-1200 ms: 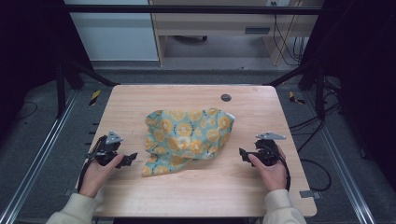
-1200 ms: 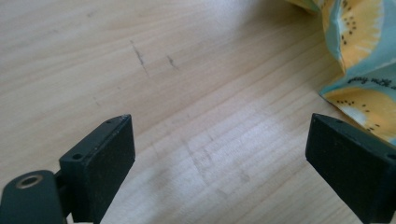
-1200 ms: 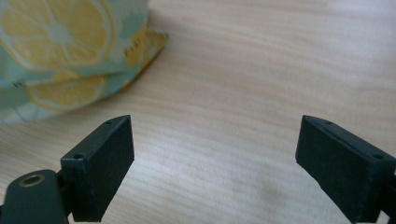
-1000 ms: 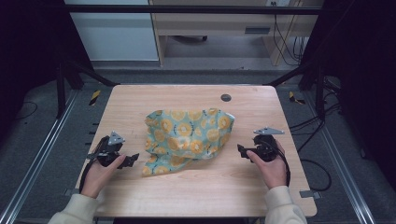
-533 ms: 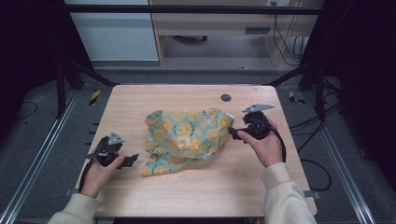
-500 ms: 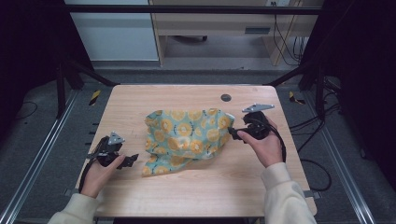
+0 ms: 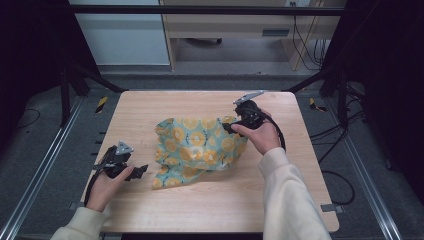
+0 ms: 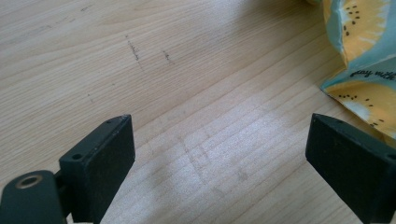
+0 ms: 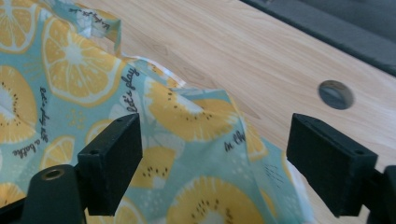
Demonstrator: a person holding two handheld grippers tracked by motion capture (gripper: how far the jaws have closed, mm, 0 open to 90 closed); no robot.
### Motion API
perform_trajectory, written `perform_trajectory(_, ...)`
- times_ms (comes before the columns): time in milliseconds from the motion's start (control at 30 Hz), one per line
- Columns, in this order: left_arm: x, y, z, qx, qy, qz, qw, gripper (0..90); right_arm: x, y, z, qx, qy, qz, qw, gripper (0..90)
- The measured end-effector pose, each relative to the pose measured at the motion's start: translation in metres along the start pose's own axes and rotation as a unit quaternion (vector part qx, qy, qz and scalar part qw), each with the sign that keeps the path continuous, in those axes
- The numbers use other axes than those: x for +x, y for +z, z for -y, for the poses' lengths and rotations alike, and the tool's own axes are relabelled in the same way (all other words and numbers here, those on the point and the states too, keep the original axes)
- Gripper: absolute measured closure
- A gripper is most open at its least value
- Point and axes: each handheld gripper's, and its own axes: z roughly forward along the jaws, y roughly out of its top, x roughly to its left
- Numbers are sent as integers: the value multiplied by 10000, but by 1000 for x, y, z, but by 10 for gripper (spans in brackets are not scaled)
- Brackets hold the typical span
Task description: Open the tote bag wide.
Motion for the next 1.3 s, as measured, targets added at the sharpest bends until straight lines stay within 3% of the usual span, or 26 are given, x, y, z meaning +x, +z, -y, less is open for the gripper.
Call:
perform_trajectory(67,0,0,0,12,15,6,10000,78,-1,5,0,25,29,-96,9999,281)
perform_trajectory(100,0,0,0,12,15,6,10000,79,-1,5,0,25,29,-96,9999,281)
perform_trajectory(133,0,1,0,22,25,4,10000,79,0,8,1,29,-60,-169,9998,430)
perform_trajectory(167,0,1,0,22,25,4,10000,79,0,8,1,29,-60,-169,9998,430)
perform_trajectory(267,-1,2,-1,49,48,9,10000,80,7,5,2,-69,-210,-279,9994,752)
perform_trajectory(300,-1,2,-1,49,48,9,10000,80,7,5,2,-69,-210,-279,9994,752)
perform_trajectory(333,-1,2,-1,42,33,14,10000,80,9,2,2,-88,-272,-306,9991,846)
perform_trajectory(400,-1,2,-1,44,24,9,10000,81,12,-2,3,-82,-294,-313,9990,888)
perform_trajectory(567,0,0,-1,78,19,7,10000,84,23,-15,0,-304,-309,-378,9983,900)
perform_trajectory(600,1,-1,-1,45,-14,2,10000,85,33,-26,-2,-484,-442,-423,9970,900)
perform_trajectory(667,2,-1,-2,67,9,-15,10000,87,39,-33,-3,-577,-487,-453,9961,900)
perform_trajectory(800,5,-3,-2,30,-29,-43,10000,93,72,-63,4,-965,-809,-644,9899,900)
perform_trajectory(833,5,-3,-2,30,-29,-43,10000,95,72,-63,4,-965,-809,-644,9899,900)
perform_trajectory(933,8,-8,-3,-65,-98,-75,9999,108,96,-83,20,-1184,-993,-804,9847,900)
perform_trajectory(967,8,-8,-3,-65,-98,-75,9999,112,96,-83,20,-1184,-993,-804,9847,900)
perform_trajectory(1000,9,-11,-4,-92,-96,-114,9998,117,106,-90,31,-1236,-1043,-889,9828,900)
perform_trajectory(1067,9,-15,-6,-179,-105,-145,9997,139,112,-93,43,-1253,-1042,-960,9820,900)
perform_trajectory(1300,9,-32,-22,-446,-27,-128,9989,229,124,-89,71,-1085,-1080,-1128,9818,900)
